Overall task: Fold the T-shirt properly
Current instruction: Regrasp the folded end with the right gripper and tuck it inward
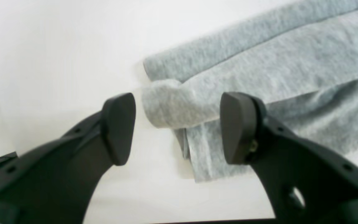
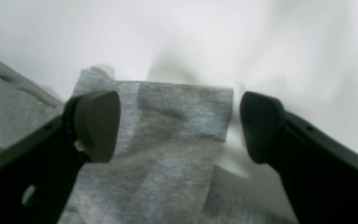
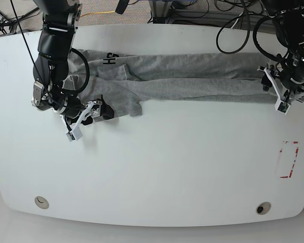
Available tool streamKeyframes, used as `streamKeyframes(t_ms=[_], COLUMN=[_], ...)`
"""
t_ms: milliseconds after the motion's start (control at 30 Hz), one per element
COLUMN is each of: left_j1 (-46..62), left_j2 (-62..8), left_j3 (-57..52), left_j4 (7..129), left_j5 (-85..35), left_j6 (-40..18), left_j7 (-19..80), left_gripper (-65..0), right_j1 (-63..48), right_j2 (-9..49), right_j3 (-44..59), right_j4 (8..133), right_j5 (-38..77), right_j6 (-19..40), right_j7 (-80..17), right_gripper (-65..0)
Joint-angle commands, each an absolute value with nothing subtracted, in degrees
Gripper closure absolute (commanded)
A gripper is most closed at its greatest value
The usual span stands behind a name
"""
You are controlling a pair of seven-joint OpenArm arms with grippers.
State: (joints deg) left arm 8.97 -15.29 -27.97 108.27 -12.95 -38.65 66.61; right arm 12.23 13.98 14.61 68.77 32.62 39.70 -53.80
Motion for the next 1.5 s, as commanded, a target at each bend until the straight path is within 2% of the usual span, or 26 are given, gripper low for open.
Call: streamKeyframes(t_ms=[0,100,167,400,433,500,567,600,867,1000,1333,1467], left_j1=[8.48,8.48,8.48,8.48,8.48,8.48,8.48,8.48,8.48,8.66,8.75,8.75], left_j2=[-16.13,-16.13,-16.13,-16.04,-16.04,-16.04,-16.04,-16.04,-16.04,-16.04,-15.96,-15.96], left_j3=[-28.18,-28.18,-28.18,-28.09,-28.09,-28.09,-28.09,-28.09,-27.82,-27.82,-27.74,-27.74], left_j4=[109.23,109.23,109.23,109.23,109.23,109.14,109.05,109.05,108.97,108.97,108.88,108.88], left_j5=[-13.23,-13.23,-13.23,-13.23,-13.23,-13.23,-13.23,-13.23,-13.14,-13.14,-13.14,-13.14], left_j6=[-38.64,-38.64,-38.64,-38.64,-38.64,-38.64,-38.64,-38.64,-38.64,-38.64,-38.64,-38.64], left_j7=[65.89,65.89,65.89,65.89,65.89,65.89,65.89,65.89,65.89,65.89,65.89,65.89], left_gripper=[-40.3,-40.3,-40.3,-40.3,-40.3,-40.3,-40.3,-40.3,-40.3,-40.3,-40.3,-40.3], right_j1=[12.97,12.88,12.88,13.14,13.14,13.32,13.32,13.23,10.59,7.69,-3.3,-7.69], right_j2=[14.2,14.2,14.2,14.2,14.2,14.2,14.2,14.2,14.2,14.2,14.11,14.64], right_j3=[14.64,14.64,14.64,12.53,12.09,11.65,11.47,11.47,11.74,12.0,15.78,17.01], right_j4=[69.32,69.32,69.32,69.58,69.58,69.67,70.81,71.78,82.77,90.95,107.91,110.29], right_j5=[32.4,32.4,32.48,32.66,32.75,32.75,32.75,32.75,32.92,32.92,33.01,37.49], right_j6=[40.0,40.0,40.0,40.0,40.0,40.0,40.0,40.0,40.0,40.0,40.0,40.0], right_j7=[-54.81,-54.81,-54.81,-55.69,-55.69,-55.69,-55.69,-55.69,-56.31,-59.74,-62.99,-62.99], right_gripper=[-46.8,-33.9,-29.2,-30.4,-27.7,-18.1,-3.5,0.0,0.0,0.0,0.0,0.0])
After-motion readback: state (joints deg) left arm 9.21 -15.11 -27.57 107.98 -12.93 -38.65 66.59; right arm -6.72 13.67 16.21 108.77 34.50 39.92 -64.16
